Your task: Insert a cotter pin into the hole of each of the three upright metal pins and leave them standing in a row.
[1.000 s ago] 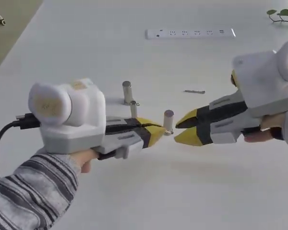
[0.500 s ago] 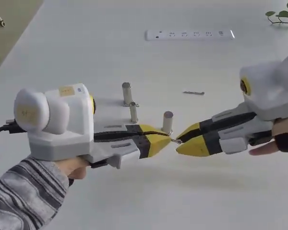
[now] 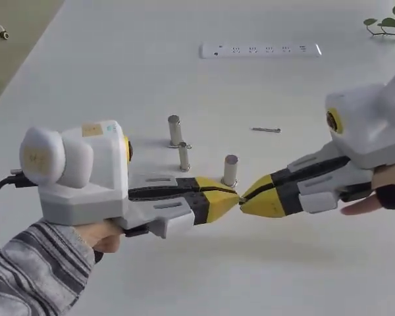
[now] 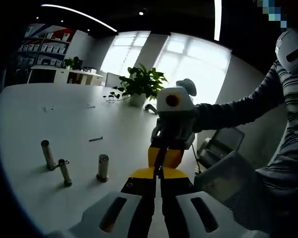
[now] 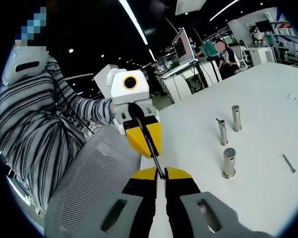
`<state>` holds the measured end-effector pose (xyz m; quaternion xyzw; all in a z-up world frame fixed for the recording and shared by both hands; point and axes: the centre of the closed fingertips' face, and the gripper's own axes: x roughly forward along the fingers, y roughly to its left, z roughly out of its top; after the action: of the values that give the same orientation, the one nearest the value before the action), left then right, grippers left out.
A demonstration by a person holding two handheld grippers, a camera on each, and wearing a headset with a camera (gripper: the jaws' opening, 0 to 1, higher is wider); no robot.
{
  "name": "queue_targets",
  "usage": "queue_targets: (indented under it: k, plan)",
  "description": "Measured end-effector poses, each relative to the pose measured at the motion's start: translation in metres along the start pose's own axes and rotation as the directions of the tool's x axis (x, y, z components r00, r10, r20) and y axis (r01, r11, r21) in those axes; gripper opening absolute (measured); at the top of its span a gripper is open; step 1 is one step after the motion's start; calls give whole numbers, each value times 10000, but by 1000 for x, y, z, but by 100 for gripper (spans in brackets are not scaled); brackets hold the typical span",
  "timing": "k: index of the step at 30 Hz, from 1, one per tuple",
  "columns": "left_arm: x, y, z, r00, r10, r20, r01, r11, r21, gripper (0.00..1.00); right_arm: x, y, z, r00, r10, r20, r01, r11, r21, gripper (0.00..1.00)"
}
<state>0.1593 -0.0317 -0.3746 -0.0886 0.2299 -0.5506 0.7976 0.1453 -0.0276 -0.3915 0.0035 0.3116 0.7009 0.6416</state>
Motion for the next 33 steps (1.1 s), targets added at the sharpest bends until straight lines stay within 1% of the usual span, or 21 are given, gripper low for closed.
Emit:
queue_targets:
  k: [2,5,7,8,11,14,16,17,18,19,20,21,22,23,24,25,26,27,30,32,33]
  plan:
    - [0,0,0,10000,20,-5,-20,10000,21,0,-1,-1,0,9999,-91,-127,87,9995,-302,0]
    - [2,1,-3,9999,54,-113,-53,10000,83,0,-2,-3,-2,9982,-287,-523,241,9960,-859,0]
    - [3,1,-4,9998,82,-166,-79,9999,145,0,-2,-3,-4,9965,-376,-751,291,9935,-1105,0]
    - [3,1,-4,9998,91,-186,-87,9998,188,0,-2,-4,-5,9943,-472,-953,320,9873,-1554,0]
    - [4,2,-6,9995,153,-279,-142,9992,380,0,-2,-3,-8,9875,-565,-1470,242,9768,-2129,0]
    - [5,4,-7,9990,284,-338,-264,9980,573,1,0,-4,-10,9815,-745,-1761,272,9660,-2570,0]
    - [5,7,-8,9979,483,-422,-452,9963,732,2,-1,-8,-11,9752,-963,-1994,328,9534,-3001,0]
    - [5,8,-9,9975,521,-468,-485,9959,765,2,-1,-10,-12,9708,-1114,-2126,397,9480,-3157,0]
    - [5,11,-10,9964,673,-525,-629,9947,811,2,-2,-12,-13,9666,-1235,-2244,450,9443,-3260,0]
    - [5,14,-10,9952,827,-523,-778,9930,892,3,-3,-17,-16,9580,-1479,-2458,536,9340,-3532,0]
    - [5,16,-11,9944,920,-522,-868,9918,942,3,-4,-19,-17,9531,-1611,-2561,581,9282,-3675,0]
    - [5,18,-11,9931,1055,-517,-1002,9902,971,4,-4,-20,-18,9518,-1634,-2597,593,9285,-3666,0]
    - [5,24,-11,9898,1335,-497,-1270,9851,1161,8,-5,-21,-18,9512,-1629,-2619,587,9292,-3649,0]
    - [4,28,-10,9865,1566,-480,-1492,9801,1310,12,-6,-24,-20,9469,-1766,-2687,662,9248,-3748,0]
    - [3,34,-11,9805,1910,-472,-1826,9728,1426,17,-7,-26,-21,9433,-1868,-2745,727,9229,-3780,0]
    - [2,38,-11,9769,2084,-464,-1992,9679,1534,21,-9,-30,-22,9381,-1995,-2833,802,9204,-3827,0]
    - [2,38,-11,9766,2102,-451,-2014,9680,1497,22,-11,-35,-24,9303,-2223,-2917,948,9141,-3943,0]
    - [2,41,-11,9735,2246,-417,-2163,9649,1490,23,-12,-36,-25,9289,-2280,-2918,1005,9136,-3940,0]
    - [1,47,-10,9669,2532,-318,-2456,9572,1532,25,-16,-43,-27,9208,-2521,-2978,1195,9088,-3998,0]
    - [1,50,-10,9609,2759,-247,-2683,9494,1634,27,-18,-47,-27,9170,-2645,-2986,1317,9073,-3994,0]
    - [1,52,-11,9568,2903,-172,-2834,9440,1691,29,-20,-50,-27,9133,-2756,-2999,1396,9035,-4053,0]
